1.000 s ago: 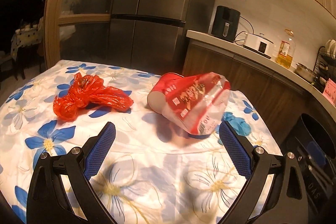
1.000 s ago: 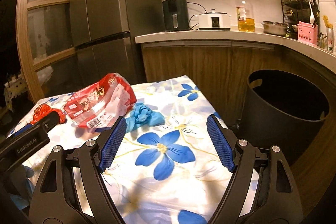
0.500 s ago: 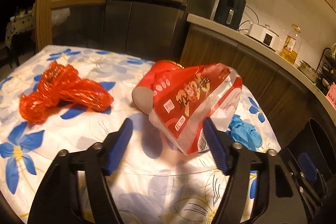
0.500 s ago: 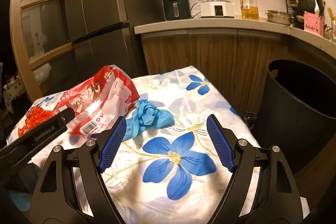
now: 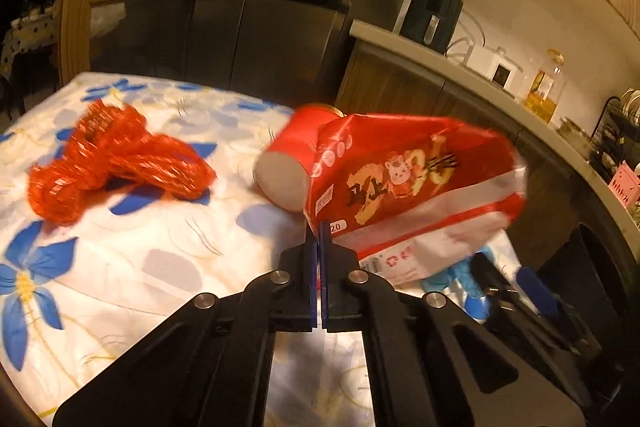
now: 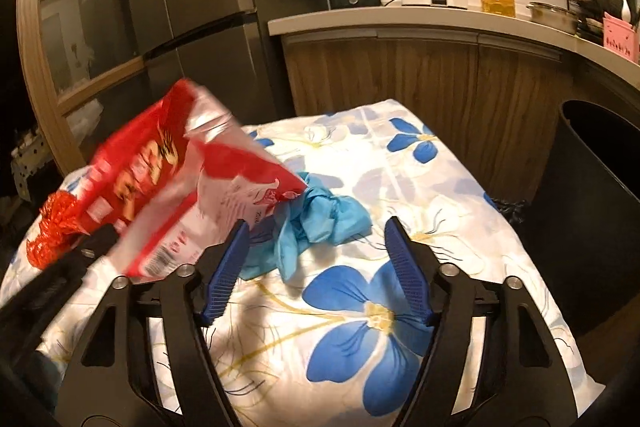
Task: Collect trash
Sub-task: 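Grasp the second red printed snack bag with the left gripper while the right gripper grasps the blue glove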
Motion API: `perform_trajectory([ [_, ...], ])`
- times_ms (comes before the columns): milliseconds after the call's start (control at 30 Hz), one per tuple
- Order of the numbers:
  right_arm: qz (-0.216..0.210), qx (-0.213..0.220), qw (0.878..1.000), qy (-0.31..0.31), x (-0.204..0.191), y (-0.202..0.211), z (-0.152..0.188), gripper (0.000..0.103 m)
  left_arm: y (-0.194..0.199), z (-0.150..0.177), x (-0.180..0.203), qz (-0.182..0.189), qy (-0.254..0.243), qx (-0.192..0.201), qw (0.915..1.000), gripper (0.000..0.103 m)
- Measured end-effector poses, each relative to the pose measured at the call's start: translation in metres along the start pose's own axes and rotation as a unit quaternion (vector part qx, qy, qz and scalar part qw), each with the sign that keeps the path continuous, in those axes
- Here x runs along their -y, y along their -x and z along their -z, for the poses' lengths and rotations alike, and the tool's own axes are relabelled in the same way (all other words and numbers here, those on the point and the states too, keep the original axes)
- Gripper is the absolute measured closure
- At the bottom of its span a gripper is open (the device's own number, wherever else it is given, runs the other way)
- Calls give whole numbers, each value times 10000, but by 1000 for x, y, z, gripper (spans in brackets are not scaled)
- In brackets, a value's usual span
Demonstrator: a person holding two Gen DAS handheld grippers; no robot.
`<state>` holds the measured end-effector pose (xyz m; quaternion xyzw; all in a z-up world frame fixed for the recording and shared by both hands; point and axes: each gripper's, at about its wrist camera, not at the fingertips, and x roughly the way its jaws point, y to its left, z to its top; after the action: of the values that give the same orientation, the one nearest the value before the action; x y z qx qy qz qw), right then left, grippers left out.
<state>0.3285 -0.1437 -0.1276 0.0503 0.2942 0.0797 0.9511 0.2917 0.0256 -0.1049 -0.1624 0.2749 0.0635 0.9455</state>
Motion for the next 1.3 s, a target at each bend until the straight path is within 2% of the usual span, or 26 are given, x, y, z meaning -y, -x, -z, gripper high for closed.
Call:
perform_trajectory([
  [100,-8,-171,9998,70,-2,-9,2,55,15,-3,-8,-55,165,178,9997,103],
  [267,-47,-418,9991,31,1,-21,4,86,34,-10,-22,-85,358,380,9986,103],
  [433,-137,-304,9994,100,-2,-14,4,99,46,-13,-30,-161,440,444,9979,103],
  [767,-226,195,9992,248,-6,27,-5,102,65,-18,-31,-250,433,587,9970,103],
  [1000,-318,478,9983,140,7,67,-15,102,78,-17,-23,-188,370,662,9969,103],
  [1300,-259,816,9963,-17,30,115,-22,102,94,-10,6,10,192,711,9973,103],
])
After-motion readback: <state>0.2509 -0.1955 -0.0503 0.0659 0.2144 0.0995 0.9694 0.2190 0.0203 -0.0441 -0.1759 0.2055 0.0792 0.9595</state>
